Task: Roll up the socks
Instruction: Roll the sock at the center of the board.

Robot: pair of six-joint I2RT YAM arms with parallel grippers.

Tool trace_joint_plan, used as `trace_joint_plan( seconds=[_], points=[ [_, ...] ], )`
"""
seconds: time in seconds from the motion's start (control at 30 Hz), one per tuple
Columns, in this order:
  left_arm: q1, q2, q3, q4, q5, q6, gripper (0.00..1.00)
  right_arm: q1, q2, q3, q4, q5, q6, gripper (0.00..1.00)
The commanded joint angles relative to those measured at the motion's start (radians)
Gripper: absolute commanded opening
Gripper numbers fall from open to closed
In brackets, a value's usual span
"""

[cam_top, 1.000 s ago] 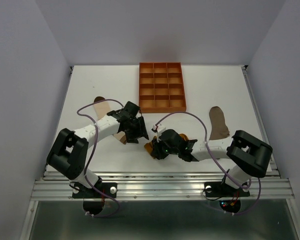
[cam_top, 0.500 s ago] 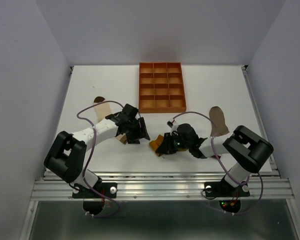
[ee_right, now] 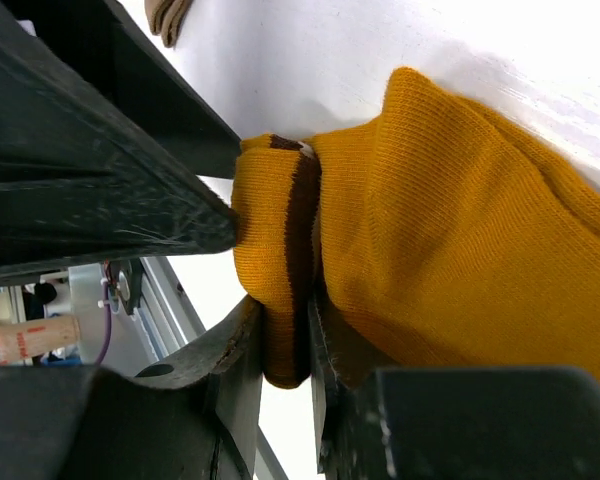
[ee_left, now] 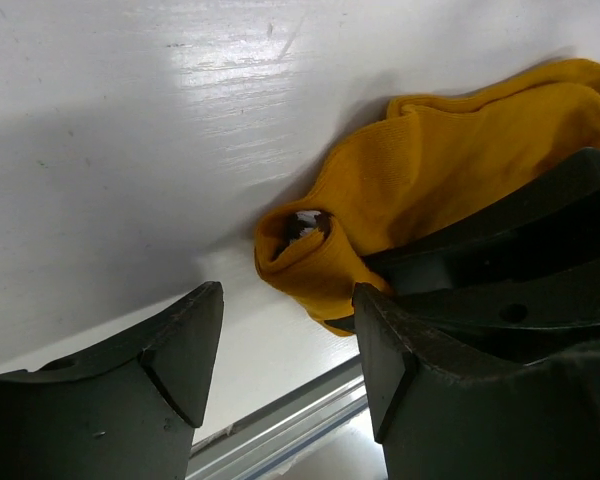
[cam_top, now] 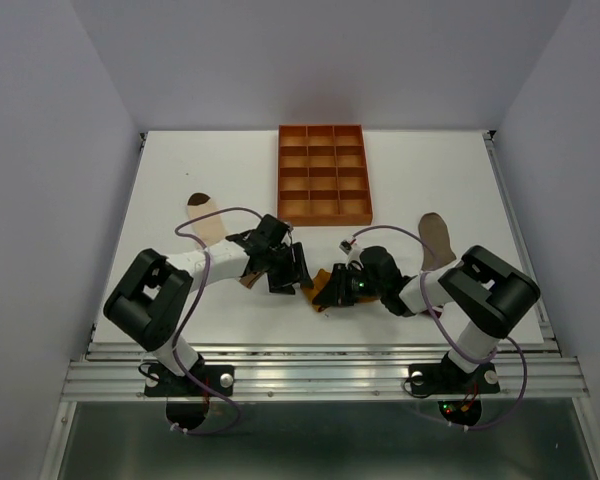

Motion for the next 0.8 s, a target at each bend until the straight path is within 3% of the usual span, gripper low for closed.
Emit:
trace_joint_plan(
  seconds=[0.0, 0.3, 0.33, 0.47, 0.5, 0.6, 0.77],
  points=[
    [-0.005, 0.008, 0.011, 0.041, 0.024, 0.007, 0.64, -0.006, 0.032, -0.032, -0.044, 0.020, -0.001, 0.01],
    [-0.016, 0.060, 0.010, 0.081, 0.055, 0.007, 0.49, -0.015, 0.051, -0.021, -0.032, -0.009, -0.009, 0.02],
    [-0.017, 0.069, 0.014, 0.082, 0.055, 0.007, 0.42, -0.015, 0.049, -0.020, -0.030, -0.018, -0.018, 0.02],
    [-0.023, 0.094, 0.028, 0.082, 0.058, 0.011, 0.36, -0.015, 0.044, -0.015, -0.032, -0.026, -0.032, 0.04],
    [-0.024, 0.099, 0.029, 0.082, 0.057, 0.011, 0.30, -0.015, 0.046, -0.014, -0.032, -0.029, -0.036, 0.04],
    [-0.027, 0.114, 0.034, 0.069, 0.051, 0.008, 0.00, -0.015, 0.054, -0.004, -0.036, -0.047, -0.050, 0.08],
    [-0.034, 0.102, 0.080, -0.068, -0.094, -0.003, 0.00, -0.015, -0.001, 0.035, -0.122, -0.044, -0.140, 0.30]
  ],
)
